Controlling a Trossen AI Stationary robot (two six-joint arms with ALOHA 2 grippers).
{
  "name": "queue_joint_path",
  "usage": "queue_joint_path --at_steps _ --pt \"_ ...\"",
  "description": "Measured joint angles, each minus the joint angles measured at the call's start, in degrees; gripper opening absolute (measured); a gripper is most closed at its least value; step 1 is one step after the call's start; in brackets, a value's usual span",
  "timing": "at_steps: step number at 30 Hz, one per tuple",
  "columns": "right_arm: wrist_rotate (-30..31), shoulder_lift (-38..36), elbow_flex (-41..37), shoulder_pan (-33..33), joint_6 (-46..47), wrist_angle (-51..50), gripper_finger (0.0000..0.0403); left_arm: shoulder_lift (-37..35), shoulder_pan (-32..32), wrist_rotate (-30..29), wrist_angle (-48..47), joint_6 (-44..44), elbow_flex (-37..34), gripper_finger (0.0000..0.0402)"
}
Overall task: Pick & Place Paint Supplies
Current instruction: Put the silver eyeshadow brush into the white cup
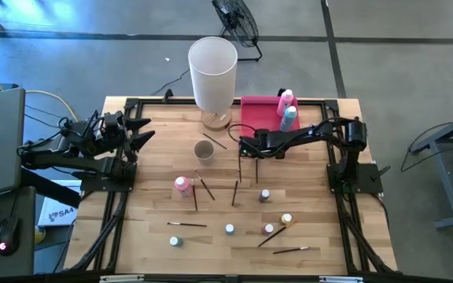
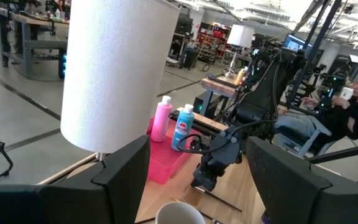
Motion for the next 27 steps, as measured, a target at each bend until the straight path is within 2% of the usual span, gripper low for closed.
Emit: queue_joint_path --at_steps 19,27 --pt "-0.7 -3.4 -0.2 0.0 -3.5 0.7 0.0003 0.0 0.0 0.0 0.0 0.0 0.0 0.0261" --pt "-0.3 -9.0 -0.2 0.0 -8.4 1.7 0.0003 0.0 0.0 0.0 0.0 0.0 0.0 0.0261"
